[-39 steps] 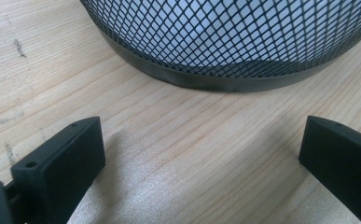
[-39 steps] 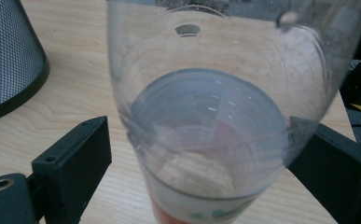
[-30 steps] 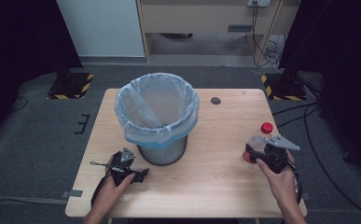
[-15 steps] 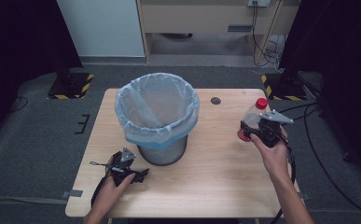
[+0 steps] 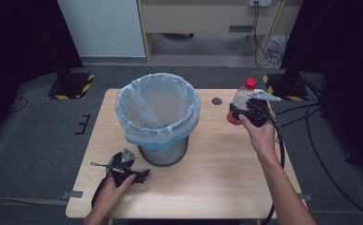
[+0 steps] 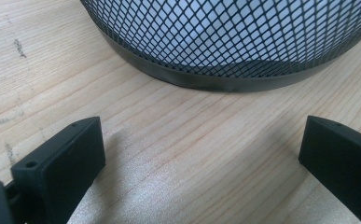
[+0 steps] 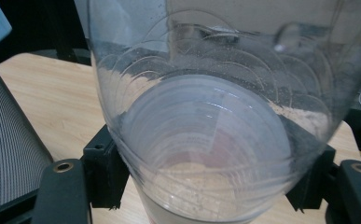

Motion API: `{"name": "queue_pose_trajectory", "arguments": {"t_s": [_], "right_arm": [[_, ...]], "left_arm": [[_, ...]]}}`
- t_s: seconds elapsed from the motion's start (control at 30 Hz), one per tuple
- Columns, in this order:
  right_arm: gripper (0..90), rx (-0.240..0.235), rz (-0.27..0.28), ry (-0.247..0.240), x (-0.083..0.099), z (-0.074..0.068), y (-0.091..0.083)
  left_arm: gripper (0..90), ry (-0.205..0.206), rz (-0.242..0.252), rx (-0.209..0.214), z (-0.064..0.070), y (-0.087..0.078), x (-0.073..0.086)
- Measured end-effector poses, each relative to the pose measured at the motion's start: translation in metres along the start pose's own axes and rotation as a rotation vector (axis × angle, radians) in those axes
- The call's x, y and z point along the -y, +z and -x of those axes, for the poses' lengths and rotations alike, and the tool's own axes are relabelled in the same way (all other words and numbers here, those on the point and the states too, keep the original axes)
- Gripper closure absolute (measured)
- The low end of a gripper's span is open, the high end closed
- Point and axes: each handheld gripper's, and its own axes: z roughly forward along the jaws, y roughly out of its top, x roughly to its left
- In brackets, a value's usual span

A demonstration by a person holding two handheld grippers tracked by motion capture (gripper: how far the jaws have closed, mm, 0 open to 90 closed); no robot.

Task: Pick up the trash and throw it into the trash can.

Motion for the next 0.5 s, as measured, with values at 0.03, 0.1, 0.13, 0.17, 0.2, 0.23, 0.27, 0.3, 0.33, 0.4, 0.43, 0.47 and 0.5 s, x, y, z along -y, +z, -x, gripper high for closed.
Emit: {"name": "queue_pose_trajectory", "arguments": {"t_s": [0.03,0.1,0.13,0.17,0.2,0.23,0.27,0.3,0.33,0.4,0.43,0.47,0.5], "right_arm": [[28.7,0.000,0.000,0.000,0.000,0.000,0.000],[28.7,-0.011,0.002,0.017,-0.004,-0.003,0.004],[28.7,-0.009,-0.002,0.014,-0.009,-0.007,0.009],[28.7,-0.009,0.001,0.011,-0.011,-0.009,0.011],[28.8,-0.013,0.003,0.017,-0.013,-0.010,0.013],[28.7,-0.012,-0.001,0.019,-0.016,-0.012,0.014],[28.7,-0.010,0.000,0.013,-0.018,-0.013,0.016],[28.7,-0.010,0.000,0.013,-0.018,-0.013,0.016],[28.7,-0.008,-0.003,0.011,-0.020,-0.014,0.017],[28.8,-0.007,-0.002,0.010,-0.024,-0.017,0.019],[28.8,-0.007,-0.004,0.005,-0.026,-0.018,0.020],[28.7,-0.006,-0.004,0.002,-0.027,-0.019,0.021],[28.8,-0.006,-0.004,0.001,-0.029,-0.020,0.022]], "left_arm": [[0.0,0.000,0.000,0.000,0.000,0.000,0.000],[0.0,0.000,0.000,0.000,0.000,0.000,0.000],[0.0,0.000,0.000,0.000,0.000,0.000,0.000],[0.0,0.000,0.000,0.000,0.000,0.000,0.000],[0.0,0.000,0.000,0.000,0.000,0.000,0.000],[0.0,0.000,0.000,0.000,0.000,0.000,0.000],[0.0,0.000,0.000,0.000,0.000,0.000,0.000],[0.0,0.000,0.000,0.000,0.000,0.000,0.000],[0.0,0.000,0.000,0.000,0.000,0.000,0.000],[0.0,0.000,0.000,0.000,0.000,0.000,0.000],[0.0,0.000,0.000,0.000,0.000,0.000,0.000],[0.0,0.000,0.000,0.000,0.000,0.000,0.000],[0.0,0.000,0.000,0.000,0.000,0.000,0.000]]}}
